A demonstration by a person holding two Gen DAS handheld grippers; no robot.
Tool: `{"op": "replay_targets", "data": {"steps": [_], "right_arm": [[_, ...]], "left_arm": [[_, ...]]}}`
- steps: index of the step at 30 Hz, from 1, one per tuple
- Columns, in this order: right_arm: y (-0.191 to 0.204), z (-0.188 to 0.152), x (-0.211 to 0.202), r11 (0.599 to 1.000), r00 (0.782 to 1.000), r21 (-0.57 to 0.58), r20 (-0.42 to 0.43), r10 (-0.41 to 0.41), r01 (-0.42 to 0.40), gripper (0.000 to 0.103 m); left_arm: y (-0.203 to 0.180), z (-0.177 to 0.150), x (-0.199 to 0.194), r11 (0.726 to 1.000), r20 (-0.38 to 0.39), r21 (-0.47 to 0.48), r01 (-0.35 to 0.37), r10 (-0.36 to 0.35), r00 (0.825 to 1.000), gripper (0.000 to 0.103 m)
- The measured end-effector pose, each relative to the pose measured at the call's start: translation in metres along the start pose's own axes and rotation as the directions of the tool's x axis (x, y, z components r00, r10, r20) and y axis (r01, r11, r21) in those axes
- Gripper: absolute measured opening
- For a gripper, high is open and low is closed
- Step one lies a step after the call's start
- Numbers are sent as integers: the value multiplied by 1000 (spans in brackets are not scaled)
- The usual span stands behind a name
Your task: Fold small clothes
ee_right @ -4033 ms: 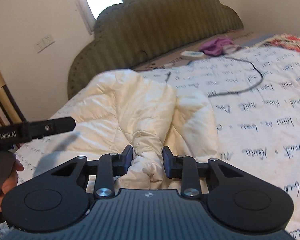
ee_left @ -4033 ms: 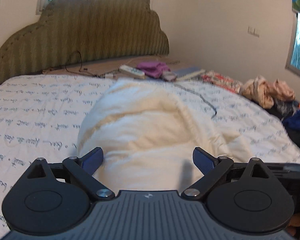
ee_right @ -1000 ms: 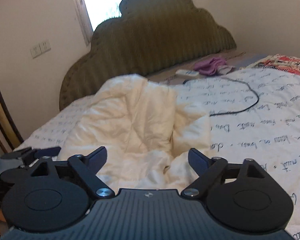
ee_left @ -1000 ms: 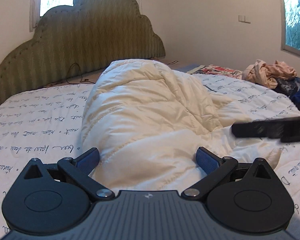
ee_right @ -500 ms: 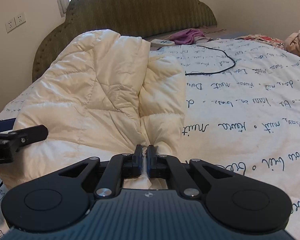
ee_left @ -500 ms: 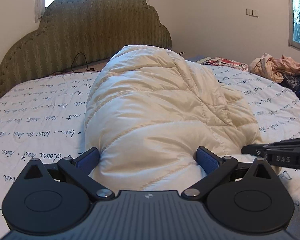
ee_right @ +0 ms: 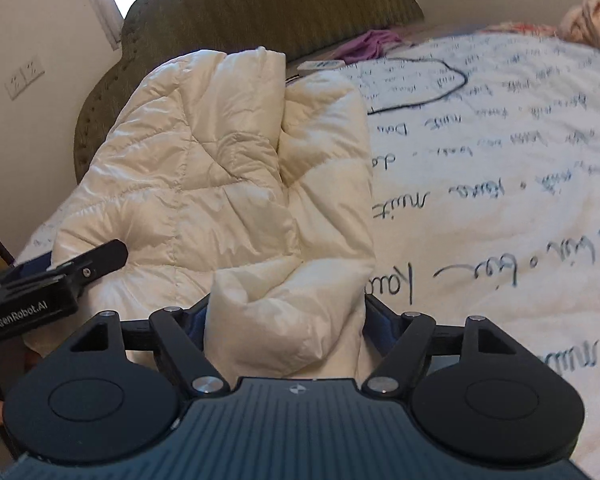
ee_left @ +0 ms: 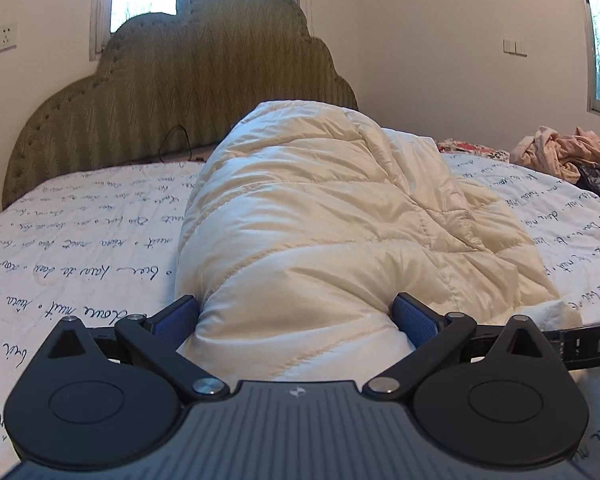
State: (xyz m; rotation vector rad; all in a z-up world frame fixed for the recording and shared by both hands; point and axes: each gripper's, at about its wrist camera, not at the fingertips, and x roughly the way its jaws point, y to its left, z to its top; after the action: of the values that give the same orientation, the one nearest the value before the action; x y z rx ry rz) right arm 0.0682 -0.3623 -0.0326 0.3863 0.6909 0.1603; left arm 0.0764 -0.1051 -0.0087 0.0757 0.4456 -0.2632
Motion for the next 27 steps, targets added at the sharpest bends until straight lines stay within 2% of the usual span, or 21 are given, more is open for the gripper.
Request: {"op": "replay_targets", "data": {"steps": [5, 9, 13, 15, 17, 18, 22, 23, 27], "right_arm": [[1, 1, 8, 1000, 1000, 5, 14, 8, -8, 80], [-1, 7, 16, 1000, 1000, -9, 23, -21, 21, 84], [3, 3, -7, 997, 995, -36, 78, -66, 69, 84], [8, -1, -18, 994, 991, -66, 105, -79, 87, 90], [9, -4, -18, 986, 989, -108, 86, -119, 128, 98], [7, -6, -15, 983, 988, -115, 70, -137, 144, 98], [2, -7, -27, 992, 991, -14, 43, -125, 126, 100], [5, -9, -31, 991, 990, -18, 44, -133, 134, 102], [22, -18, -42, 982, 986, -97, 39, -161, 164, 103]], "left_arm": [[11, 11, 29, 999, 22, 44, 11, -12, 1000, 103], [22, 23, 42, 999, -38, 21, 41, -40, 998, 103], [23, 22, 24, 1000, -74, -5, 28, -28, 997, 103], [22, 18, 13, 1000, -83, -27, 15, -18, 996, 103], [21, 14, 5, 999, -98, -46, 9, -14, 995, 103], [20, 12, 0, 999, -103, -48, 5, -10, 995, 103], [15, 6, -20, 1000, -93, -19, -21, 19, 996, 103], [15, 5, -25, 1000, -94, -18, -25, 23, 995, 103], [17, 0, -40, 999, -110, -49, -15, 10, 994, 103]]}}
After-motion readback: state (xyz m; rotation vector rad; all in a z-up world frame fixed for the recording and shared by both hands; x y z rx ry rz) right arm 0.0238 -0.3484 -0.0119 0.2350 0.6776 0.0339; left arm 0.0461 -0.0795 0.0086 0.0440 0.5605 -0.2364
